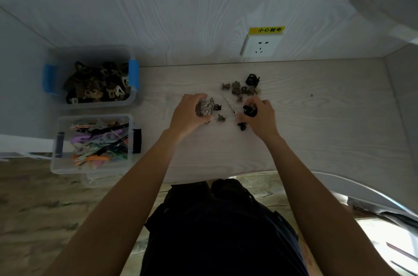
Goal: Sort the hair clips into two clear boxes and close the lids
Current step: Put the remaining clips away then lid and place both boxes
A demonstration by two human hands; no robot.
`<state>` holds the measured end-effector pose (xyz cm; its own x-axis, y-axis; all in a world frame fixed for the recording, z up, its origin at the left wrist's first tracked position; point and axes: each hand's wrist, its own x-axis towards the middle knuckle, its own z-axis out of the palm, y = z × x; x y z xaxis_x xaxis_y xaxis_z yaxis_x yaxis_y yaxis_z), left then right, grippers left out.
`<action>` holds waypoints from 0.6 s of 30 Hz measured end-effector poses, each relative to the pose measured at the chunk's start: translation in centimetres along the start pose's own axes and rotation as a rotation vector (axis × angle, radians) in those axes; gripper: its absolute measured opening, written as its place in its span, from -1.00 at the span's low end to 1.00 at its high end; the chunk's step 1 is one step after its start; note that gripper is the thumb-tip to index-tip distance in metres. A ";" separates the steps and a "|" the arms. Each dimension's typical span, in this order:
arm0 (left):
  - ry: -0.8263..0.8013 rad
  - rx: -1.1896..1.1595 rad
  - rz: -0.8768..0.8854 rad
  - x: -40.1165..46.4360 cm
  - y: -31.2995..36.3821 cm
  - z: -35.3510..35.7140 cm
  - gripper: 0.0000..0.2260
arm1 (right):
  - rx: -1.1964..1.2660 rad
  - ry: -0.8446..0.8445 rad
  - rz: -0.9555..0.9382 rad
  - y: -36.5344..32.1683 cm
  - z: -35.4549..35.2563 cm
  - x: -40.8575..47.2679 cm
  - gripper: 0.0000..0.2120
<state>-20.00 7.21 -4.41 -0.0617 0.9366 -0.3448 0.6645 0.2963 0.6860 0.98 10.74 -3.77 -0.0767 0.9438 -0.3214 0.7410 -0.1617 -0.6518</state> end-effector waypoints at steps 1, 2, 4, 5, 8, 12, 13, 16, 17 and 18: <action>-0.002 -0.010 -0.008 0.0 -0.1 0.0 -0.40 | 0.029 0.028 0.002 -0.1 -0.1 0.0 -0.70; -0.001 -0.007 -0.013 0.1 -0.2 -0.1 -0.39 | 0.051 0.059 0.001 -0.2 -0.4 0.1 -0.70; 0.002 0.042 -0.012 0.3 -0.3 0.0 -0.36 | 0.081 0.112 -0.034 -0.6 -0.9 0.2 -0.75; 0.000 0.073 -0.011 0.4 -0.2 0.1 -0.34 | 0.085 0.121 -0.064 -0.9 -1.0 0.2 -0.78; 0.007 0.115 -0.020 0.8 0.6 0.5 -0.39 | 0.051 0.086 -0.138 -2.0 -0.9 0.2 -0.83; 0.085 -0.013 -0.050 0.5 1.7 -0.9 -0.48 | 0.180 -0.022 -0.153 -4.1 -0.1 0.0 -0.87; 0.124 -0.051 -0.037 0.2 1.8 -2.0 -0.49 | 0.237 -0.047 -0.151 -4.9 0.1 0.1 -0.88; 0.269 -0.214 0.021 -1.3 1.7 -6.6 -0.49 | 0.434 -0.146 -0.142 -9.3 1.0 0.5 -0.89; 0.321 -0.261 0.032 -1.9 1.2 -8.5 -0.51 | 0.513 -0.192 -0.138 -11.2 1.6 0.6 -0.90; 0.379 -0.288 0.044 -2.6 0.7 -10.2 -0.53 | 0.572 -0.236 -0.142 -13.0 2.0 0.7 -0.91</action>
<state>-26.98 6.94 3.56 -0.3409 0.9357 -0.0907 0.4425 0.2449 0.8627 -10.10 12.93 3.11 -0.3415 0.8889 -0.3055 0.2440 -0.2300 -0.9421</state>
